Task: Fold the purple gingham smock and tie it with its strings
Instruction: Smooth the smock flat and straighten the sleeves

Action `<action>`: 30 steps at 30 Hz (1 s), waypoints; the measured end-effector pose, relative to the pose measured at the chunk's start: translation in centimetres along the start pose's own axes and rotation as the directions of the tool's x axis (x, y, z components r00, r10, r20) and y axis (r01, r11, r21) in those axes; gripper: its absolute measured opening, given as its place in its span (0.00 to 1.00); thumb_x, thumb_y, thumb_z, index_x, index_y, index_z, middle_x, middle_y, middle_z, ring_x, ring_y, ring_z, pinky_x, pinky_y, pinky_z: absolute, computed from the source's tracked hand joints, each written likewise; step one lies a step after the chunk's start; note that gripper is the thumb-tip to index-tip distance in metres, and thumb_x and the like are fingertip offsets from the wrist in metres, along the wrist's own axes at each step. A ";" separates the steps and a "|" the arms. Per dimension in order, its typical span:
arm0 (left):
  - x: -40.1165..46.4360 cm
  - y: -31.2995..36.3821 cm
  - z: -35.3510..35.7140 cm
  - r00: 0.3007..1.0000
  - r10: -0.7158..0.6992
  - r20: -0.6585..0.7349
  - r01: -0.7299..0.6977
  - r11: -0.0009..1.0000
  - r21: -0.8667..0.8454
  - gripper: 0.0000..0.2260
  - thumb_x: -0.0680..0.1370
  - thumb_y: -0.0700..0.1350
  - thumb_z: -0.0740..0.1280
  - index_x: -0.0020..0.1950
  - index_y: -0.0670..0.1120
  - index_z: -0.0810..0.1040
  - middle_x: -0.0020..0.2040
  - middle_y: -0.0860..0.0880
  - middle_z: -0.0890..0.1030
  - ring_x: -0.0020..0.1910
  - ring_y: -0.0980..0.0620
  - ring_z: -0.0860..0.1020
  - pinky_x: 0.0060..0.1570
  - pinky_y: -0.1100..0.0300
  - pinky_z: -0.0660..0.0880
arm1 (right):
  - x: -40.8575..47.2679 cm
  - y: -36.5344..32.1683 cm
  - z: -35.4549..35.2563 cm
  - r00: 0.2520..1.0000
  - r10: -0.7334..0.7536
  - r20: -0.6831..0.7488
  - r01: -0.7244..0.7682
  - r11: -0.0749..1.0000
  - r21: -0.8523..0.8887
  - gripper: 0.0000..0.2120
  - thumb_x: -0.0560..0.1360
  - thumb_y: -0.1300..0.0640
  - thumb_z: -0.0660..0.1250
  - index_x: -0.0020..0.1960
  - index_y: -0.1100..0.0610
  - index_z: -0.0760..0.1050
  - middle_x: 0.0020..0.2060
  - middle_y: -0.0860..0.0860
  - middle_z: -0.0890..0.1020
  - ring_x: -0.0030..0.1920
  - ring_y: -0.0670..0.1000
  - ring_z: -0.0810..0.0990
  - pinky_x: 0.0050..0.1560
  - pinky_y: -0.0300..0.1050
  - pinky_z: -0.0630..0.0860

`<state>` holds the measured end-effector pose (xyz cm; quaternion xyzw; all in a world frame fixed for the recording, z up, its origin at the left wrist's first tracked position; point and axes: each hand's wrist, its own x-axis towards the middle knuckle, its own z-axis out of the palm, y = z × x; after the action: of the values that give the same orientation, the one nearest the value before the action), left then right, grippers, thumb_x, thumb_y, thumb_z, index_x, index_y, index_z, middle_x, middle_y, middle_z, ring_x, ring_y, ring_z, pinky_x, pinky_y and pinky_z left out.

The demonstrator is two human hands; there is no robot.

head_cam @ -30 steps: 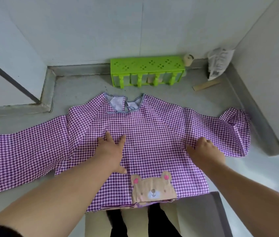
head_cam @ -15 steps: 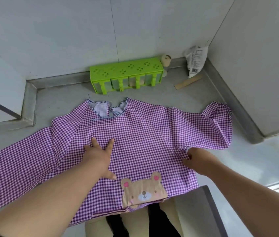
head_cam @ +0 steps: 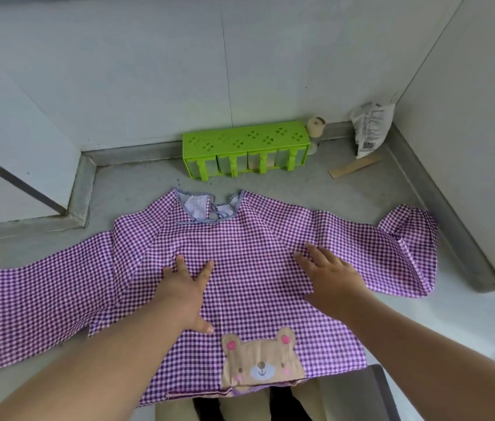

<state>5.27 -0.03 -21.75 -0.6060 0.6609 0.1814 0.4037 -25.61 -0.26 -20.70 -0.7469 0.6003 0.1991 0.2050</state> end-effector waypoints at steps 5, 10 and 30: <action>-0.2 -0.2 0.2 1.000 0.001 -0.016 -0.002 1.000 -0.021 0.63 0.66 0.77 0.71 0.80 0.60 0.26 0.82 0.32 0.34 0.82 0.27 0.49 0.78 0.40 0.63 | 1.0 -0.2 -0.1 0.991 0.038 0.127 -0.032 0.998 -0.052 0.49 0.78 0.37 0.69 0.83 0.40 0.37 0.84 0.47 0.38 0.84 0.57 0.45 0.70 0.65 0.73; 0.0 -1.2 -0.6 0.997 0.030 -0.074 -0.036 0.997 -0.071 0.46 0.77 0.73 0.62 0.83 0.63 0.35 0.84 0.34 0.43 0.78 0.33 0.65 0.71 0.43 0.73 | 1.5 -0.7 -1.0 0.994 0.027 0.106 -0.012 0.990 -0.140 0.53 0.75 0.35 0.71 0.83 0.42 0.36 0.84 0.53 0.43 0.83 0.61 0.52 0.70 0.64 0.72; 2.7 -10.2 -3.4 0.952 0.263 -0.157 -0.275 0.959 -0.063 0.29 0.81 0.61 0.64 0.81 0.55 0.64 0.83 0.47 0.59 0.75 0.43 0.70 0.70 0.43 0.74 | 1.9 -3.9 -2.7 0.998 0.054 0.038 -0.043 0.967 -0.252 0.47 0.76 0.34 0.67 0.84 0.46 0.45 0.83 0.51 0.53 0.75 0.56 0.68 0.71 0.57 0.71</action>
<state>13.99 -6.33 -19.22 -0.5385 0.7570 0.2172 0.2996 -21.25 -2.56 -19.21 -0.7474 0.5836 0.2950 0.1171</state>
